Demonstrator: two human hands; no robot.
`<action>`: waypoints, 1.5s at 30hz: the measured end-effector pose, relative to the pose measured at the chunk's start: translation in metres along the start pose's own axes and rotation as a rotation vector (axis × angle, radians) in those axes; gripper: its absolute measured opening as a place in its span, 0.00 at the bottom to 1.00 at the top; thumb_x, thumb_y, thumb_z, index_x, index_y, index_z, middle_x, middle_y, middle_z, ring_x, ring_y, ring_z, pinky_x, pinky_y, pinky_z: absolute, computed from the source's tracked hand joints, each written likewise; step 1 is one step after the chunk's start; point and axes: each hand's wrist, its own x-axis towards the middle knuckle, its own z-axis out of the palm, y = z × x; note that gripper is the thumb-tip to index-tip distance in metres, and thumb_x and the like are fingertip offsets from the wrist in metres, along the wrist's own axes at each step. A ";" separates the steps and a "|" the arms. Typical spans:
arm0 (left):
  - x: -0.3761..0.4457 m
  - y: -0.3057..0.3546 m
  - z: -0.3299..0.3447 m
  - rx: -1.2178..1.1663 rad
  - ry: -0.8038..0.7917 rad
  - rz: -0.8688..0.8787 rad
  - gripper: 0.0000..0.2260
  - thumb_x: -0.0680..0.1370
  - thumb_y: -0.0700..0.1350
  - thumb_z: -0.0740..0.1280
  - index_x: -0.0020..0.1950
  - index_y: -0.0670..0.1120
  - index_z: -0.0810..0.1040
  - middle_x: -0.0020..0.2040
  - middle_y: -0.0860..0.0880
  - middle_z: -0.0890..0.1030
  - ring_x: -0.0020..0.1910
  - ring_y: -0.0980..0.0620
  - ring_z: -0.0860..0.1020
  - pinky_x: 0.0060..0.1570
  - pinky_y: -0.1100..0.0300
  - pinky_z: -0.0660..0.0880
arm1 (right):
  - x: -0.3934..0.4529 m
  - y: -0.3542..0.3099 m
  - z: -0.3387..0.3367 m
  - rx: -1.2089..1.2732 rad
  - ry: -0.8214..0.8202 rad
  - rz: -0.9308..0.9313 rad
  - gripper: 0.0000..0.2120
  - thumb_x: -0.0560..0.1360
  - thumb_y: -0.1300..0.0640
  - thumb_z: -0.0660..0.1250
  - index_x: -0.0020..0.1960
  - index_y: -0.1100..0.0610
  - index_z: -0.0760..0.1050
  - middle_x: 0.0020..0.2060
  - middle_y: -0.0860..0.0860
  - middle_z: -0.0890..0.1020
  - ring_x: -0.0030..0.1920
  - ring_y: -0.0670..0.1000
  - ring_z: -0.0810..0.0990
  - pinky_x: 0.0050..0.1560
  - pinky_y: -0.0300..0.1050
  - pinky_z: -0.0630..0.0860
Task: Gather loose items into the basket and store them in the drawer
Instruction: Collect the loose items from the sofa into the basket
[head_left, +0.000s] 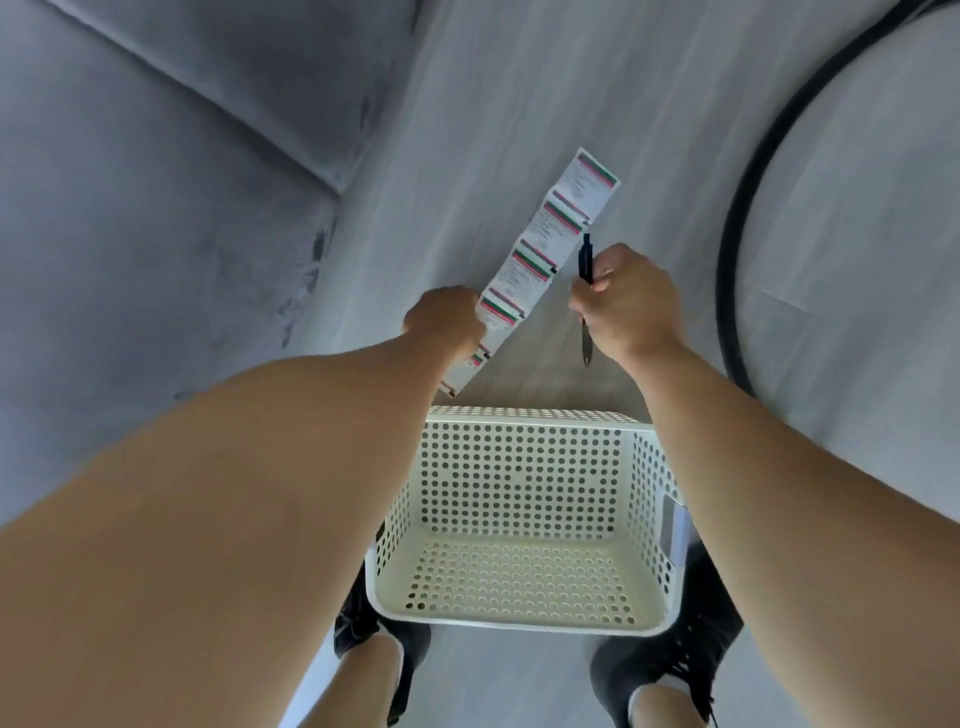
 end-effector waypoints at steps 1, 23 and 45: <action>-0.007 -0.002 -0.008 -0.111 0.014 -0.008 0.15 0.78 0.52 0.69 0.64 0.51 0.79 0.57 0.45 0.81 0.55 0.43 0.81 0.52 0.51 0.80 | -0.009 -0.009 -0.013 0.272 -0.055 0.042 0.05 0.80 0.52 0.70 0.48 0.53 0.79 0.39 0.50 0.88 0.40 0.54 0.88 0.48 0.52 0.84; -0.323 0.008 -0.072 -0.529 -0.275 0.227 0.15 0.78 0.42 0.69 0.64 0.52 0.81 0.58 0.51 0.84 0.54 0.51 0.81 0.51 0.59 0.74 | -0.207 -0.077 -0.060 -0.439 -0.880 -0.207 0.23 0.78 0.70 0.64 0.59 0.42 0.79 0.47 0.49 0.85 0.48 0.53 0.85 0.43 0.43 0.80; -0.311 -0.074 -0.014 -0.886 0.075 -0.673 0.17 0.83 0.58 0.51 0.68 0.55 0.69 0.57 0.47 0.80 0.57 0.39 0.77 0.54 0.41 0.79 | -0.233 0.005 -0.051 -0.056 0.043 0.717 0.22 0.74 0.51 0.66 0.67 0.54 0.72 0.61 0.61 0.80 0.55 0.62 0.81 0.49 0.53 0.80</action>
